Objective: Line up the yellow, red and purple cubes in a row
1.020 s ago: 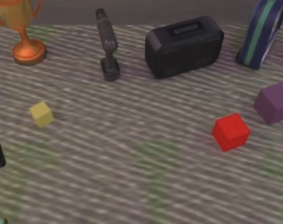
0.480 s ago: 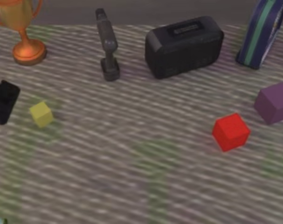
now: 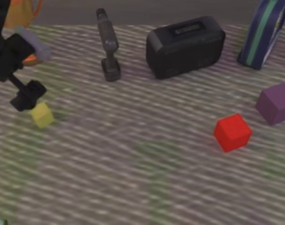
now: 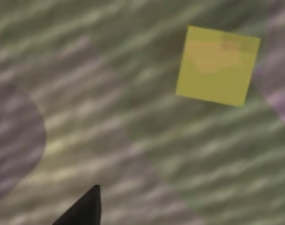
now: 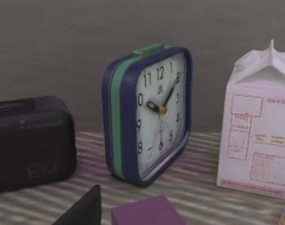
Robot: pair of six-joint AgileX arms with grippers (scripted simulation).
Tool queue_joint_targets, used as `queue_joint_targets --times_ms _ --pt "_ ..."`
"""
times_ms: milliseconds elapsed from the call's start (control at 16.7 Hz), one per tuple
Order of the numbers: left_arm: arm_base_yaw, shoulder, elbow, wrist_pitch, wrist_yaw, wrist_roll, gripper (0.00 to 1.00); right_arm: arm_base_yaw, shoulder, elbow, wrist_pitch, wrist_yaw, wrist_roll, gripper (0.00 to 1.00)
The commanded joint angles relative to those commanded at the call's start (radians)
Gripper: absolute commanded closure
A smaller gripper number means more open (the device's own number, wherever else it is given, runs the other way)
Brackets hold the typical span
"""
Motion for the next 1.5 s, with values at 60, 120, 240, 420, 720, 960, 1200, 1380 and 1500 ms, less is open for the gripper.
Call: queue_joint_targets --times_ms 60,120,240,420,720,960,1200,1380,1500 --pt "-0.003 0.065 0.057 -0.033 0.001 0.026 0.00 0.000 0.000 0.000 0.000 0.000 0.000 0.00" --pt "-0.006 0.122 0.109 -0.062 0.002 0.049 0.00 0.000 0.000 0.000 0.000 0.000 0.000 0.00" --pt "-0.010 0.215 0.194 -0.106 0.003 0.085 0.00 0.000 0.000 0.000 0.000 0.000 0.000 0.00" --pt "-0.014 0.288 0.261 -0.139 0.004 0.114 0.00 0.000 0.000 0.000 0.000 0.000 0.000 0.00" --pt "-0.008 0.291 0.262 -0.139 0.004 0.115 0.00 0.000 0.000 0.000 0.000 0.000 0.000 0.00" --pt "-0.012 0.324 0.217 -0.066 0.005 0.118 0.00 0.000 0.000 0.000 0.000 0.000 0.000 0.00" --pt "-0.013 0.396 0.132 0.104 0.006 0.118 0.00 0.000 0.000 0.000 0.000 0.000 0.000 0.00" --pt "-0.013 0.422 0.105 0.148 0.006 0.119 0.00 0.000 0.000 0.000 0.000 0.000 0.000 0.00" --pt "-0.013 0.422 0.105 0.148 0.006 0.119 0.00 0.000 0.000 0.000 0.000 0.000 0.000 0.00"
